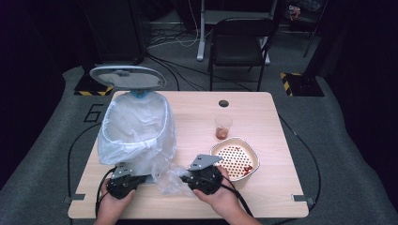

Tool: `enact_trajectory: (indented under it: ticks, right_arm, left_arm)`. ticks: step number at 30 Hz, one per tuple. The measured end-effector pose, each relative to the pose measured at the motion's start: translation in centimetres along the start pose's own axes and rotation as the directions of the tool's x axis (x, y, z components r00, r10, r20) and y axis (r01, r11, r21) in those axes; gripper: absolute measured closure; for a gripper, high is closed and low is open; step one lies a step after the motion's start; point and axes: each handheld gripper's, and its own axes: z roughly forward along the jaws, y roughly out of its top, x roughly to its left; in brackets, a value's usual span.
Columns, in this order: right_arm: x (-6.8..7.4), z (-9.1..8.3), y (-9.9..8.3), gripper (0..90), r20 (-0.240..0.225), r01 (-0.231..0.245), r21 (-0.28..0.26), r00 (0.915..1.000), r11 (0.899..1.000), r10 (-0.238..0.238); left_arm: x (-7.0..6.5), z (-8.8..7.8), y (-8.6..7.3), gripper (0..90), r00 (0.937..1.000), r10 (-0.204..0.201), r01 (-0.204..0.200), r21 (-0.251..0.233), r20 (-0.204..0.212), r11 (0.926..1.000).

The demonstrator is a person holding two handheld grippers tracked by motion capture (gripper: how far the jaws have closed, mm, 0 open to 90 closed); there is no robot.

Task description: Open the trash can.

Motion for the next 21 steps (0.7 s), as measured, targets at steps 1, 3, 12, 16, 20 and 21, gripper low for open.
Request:
enact_trajectory:
  ticks: [1, 3, 12, 16, 20, 21]
  right_arm:
    - [0.0, 0.0, 0.0, 77.1, 0.000, 0.000, 0.000, 1.0000, 1.000, 0.000]
    - [-0.7, -1.5, 1.1, 77.1, 0.011, 0.010, -0.018, 0.9999, 1.000, -0.010]
    - [-3.3, -4.3, 4.2, 77.1, 0.047, -0.007, -0.053, 0.9989, 0.999, 0.010]
    - [-4.0, -4.7, 4.9, 77.1, 0.045, -0.025, -0.070, 0.9986, 0.997, 0.028]
    - [-4.3, -5.3, 5.5, 77.3, 0.047, -0.019, -0.085, 0.9986, 0.996, 0.023]
    - [-4.4, -5.5, 5.7, 77.4, 0.049, -0.018, -0.089, 0.9986, 0.996, 0.022]
  left_arm:
    - [0.0, 0.0, 0.0, 90.0, 1.0000, 0.000, 0.000, 0.000, 0.000, 1.0000]
    - [-0.2, 0.0, 0.0, 90.0, 0.9998, 0.017, -0.017, 0.001, -0.014, 0.9999]
    - [-0.1, 0.0, -0.1, 90.0, 0.9998, 0.020, -0.020, -0.002, -0.009, 0.9998]
    - [-0.1, 0.0, -0.1, 90.0, 0.9999, 0.012, -0.012, -0.008, -0.006, 0.9999]
    - [-0.1, 0.0, -0.1, 90.0, 0.9999, 0.014, -0.014, -0.005, -0.008, 0.9999]
    - [-0.1, 0.0, -0.1, 90.0, 0.9999, 0.014, -0.014, -0.005, -0.008, 0.9999]
